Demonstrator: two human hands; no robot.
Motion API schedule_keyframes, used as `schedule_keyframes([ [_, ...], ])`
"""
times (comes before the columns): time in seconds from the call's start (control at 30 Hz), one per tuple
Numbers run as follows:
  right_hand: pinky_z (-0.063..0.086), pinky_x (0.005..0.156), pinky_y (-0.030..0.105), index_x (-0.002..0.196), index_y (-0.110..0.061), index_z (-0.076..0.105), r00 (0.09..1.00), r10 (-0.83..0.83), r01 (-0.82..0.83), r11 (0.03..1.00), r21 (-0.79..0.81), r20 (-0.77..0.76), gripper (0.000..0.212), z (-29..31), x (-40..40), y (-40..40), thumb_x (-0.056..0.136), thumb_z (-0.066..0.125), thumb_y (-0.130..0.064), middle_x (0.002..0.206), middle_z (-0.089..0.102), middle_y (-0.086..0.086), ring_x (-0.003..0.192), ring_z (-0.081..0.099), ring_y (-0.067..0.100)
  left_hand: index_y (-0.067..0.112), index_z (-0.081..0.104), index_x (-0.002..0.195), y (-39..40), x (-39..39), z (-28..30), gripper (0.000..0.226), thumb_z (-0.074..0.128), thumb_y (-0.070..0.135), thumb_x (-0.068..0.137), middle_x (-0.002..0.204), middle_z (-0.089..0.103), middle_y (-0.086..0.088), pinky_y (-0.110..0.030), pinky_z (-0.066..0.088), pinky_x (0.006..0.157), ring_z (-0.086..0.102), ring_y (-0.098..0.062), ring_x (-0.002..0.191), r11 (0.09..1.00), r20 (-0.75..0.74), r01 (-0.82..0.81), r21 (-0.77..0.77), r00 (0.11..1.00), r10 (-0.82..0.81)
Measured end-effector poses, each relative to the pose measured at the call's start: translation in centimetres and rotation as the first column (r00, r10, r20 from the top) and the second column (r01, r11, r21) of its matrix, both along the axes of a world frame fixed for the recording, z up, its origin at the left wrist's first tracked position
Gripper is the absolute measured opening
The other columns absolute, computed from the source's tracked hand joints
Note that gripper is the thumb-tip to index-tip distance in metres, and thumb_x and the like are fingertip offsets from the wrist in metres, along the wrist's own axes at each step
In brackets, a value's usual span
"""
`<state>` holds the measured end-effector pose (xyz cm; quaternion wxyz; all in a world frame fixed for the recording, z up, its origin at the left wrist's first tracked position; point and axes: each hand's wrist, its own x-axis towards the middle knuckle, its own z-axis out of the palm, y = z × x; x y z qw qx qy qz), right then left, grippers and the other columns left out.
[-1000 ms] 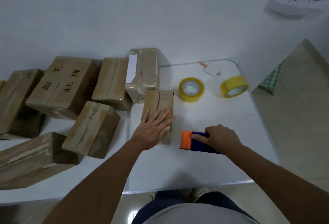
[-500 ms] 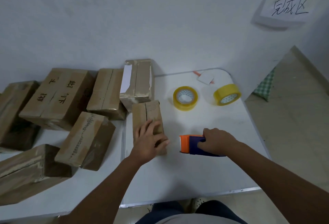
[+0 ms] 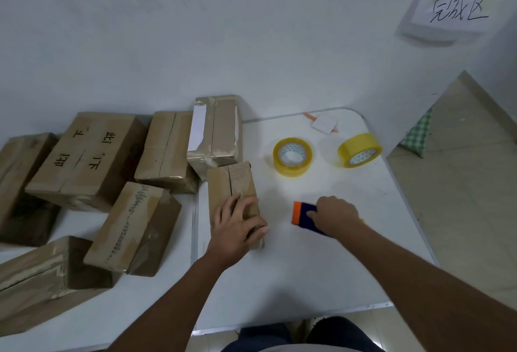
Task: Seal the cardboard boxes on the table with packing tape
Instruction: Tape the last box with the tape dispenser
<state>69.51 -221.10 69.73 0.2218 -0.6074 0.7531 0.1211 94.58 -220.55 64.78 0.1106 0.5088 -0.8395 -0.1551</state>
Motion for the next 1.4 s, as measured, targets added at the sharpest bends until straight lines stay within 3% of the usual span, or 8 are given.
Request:
schedule_keyframes([
  [0.33,0.04,0.096,0.039,0.124,-0.009,0.041,0.984,-0.137,0.146,0.987,-0.071,0.109,0.03,-6.3,-0.3,1.4,0.097,0.049,-0.019,0.114,0.064,0.007,0.105,0.061,0.026,0.046,0.062,0.102,-0.2,0.4,0.3,0.032,0.036,0.062,0.098,0.147,0.03,0.018,-0.044,0.006,0.116,0.006,-0.024,0.15,0.998,0.028,0.037,0.052,0.999,-0.038],
  [0.43,0.043,0.093,0.038,0.131,-0.01,0.051,0.979,-0.034,0.112,0.912,-0.394,0.199,0.05,-6.8,1.0,2.2,0.083,0.065,-0.009,0.129,0.057,0.008,0.113,0.055,0.029,0.046,0.062,0.102,-0.2,0.2,0.6,0.034,0.034,0.064,0.097,0.147,0.03,0.018,-0.046,0.007,0.117,0.006,-0.023,0.15,0.998,0.031,0.034,0.058,0.999,-0.036],
  [0.53,0.04,0.087,0.024,0.132,-0.017,0.052,0.603,-0.115,0.299,0.95,-0.09,0.789,0.058,-5.1,4.5,3.2,0.082,0.053,0.013,0.128,0.056,-0.002,0.115,0.054,0.018,0.045,0.062,0.103,-0.2,0.3,0.5,0.037,0.031,0.064,0.096,0.149,0.03,0.017,-0.047,0.008,0.117,0.006,-0.024,0.15,0.998,0.049,0.041,0.047,0.998,-0.043],
  [0.63,0.047,0.089,0.028,0.123,-0.019,0.057,0.237,-0.444,0.329,0.874,0.359,0.864,0.036,-4.6,6.4,4.2,0.091,0.06,-0.002,0.12,0.064,-0.003,0.112,0.058,0.018,0.043,0.064,0.102,-0.3,0.3,0.6,0.044,0.028,0.066,0.096,0.15,0.03,0.017,-0.047,0.007,0.117,0.004,-0.023,0.15,0.997,0.046,0.044,0.057,0.998,-0.046],
  [0.83,0.049,0.075,0.029,0.086,-0.006,0.064,0.272,-0.423,0.499,0.83,0.249,0.864,0.011,-3.8,5.0,5.0,0.092,0.065,-0.014,0.077,0.069,0.005,0.079,0.061,0.018,0.038,0.055,0.118,-0.8,0.2,0.6,0.04,0.03,0.06,0.095,0.144,0.038,0.019,-0.035,0.002,0.116,0.012,-0.017,0.149,0.992,-0.005,0.011,0.124,1.0,-0.011],
  [0.97,0.049,0.072,0.024,0.086,-0.008,0.062,0.31,-0.385,0.496,0.846,0.198,0.869,0.009,-3.1,4.3,5.4,0.093,0.063,-0.013,0.077,0.068,0.004,0.076,0.062,0.013,0.033,0.045,0.137,-1.6,1.3,1.4,0.054,0.025,0.061,0.096,0.145,0.041,0.012,-0.032,0.005,0.119,0.011,-0.011,0.15,0.959,-0.154,0.119,0.257,0.985,-0.081],
  [1.2,0.045,0.07,0.017,0.088,-0.006,0.063,0.334,-0.308,0.516,0.85,0.1,0.891,0.01,-2.4,4.6,6.0,0.094,0.062,-0.013,0.081,0.07,0.005,0.076,0.064,0.006,0.028,0.024,0.155,-1.4,3.3,0.7,0.073,0.036,0.068,0.096,0.163,0.018,0.008,-0.039,-0.007,0.121,-0.01,-0.015,0.153,0.937,0.027,0.332,0.105,0.941,-0.336],
  [1.4,0.039,0.065,0.018,0.083,-0.009,0.063,0.33,-0.326,0.528,0.842,0.113,0.886,0.014,-2.7,3.8,6.1,0.092,0.066,-0.02,0.077,0.059,-0.006,0.064,0.05,-0.002,0.019,0.038,0.146,-0.5,1.8,-0.3,0.076,0.064,0.054,0.084,0.149,0.045,-0.006,-0.061,0.036,0.11,0.033,-0.04,0.144,0.934,0.253,0.344,-0.093,0.916,-0.312],
])
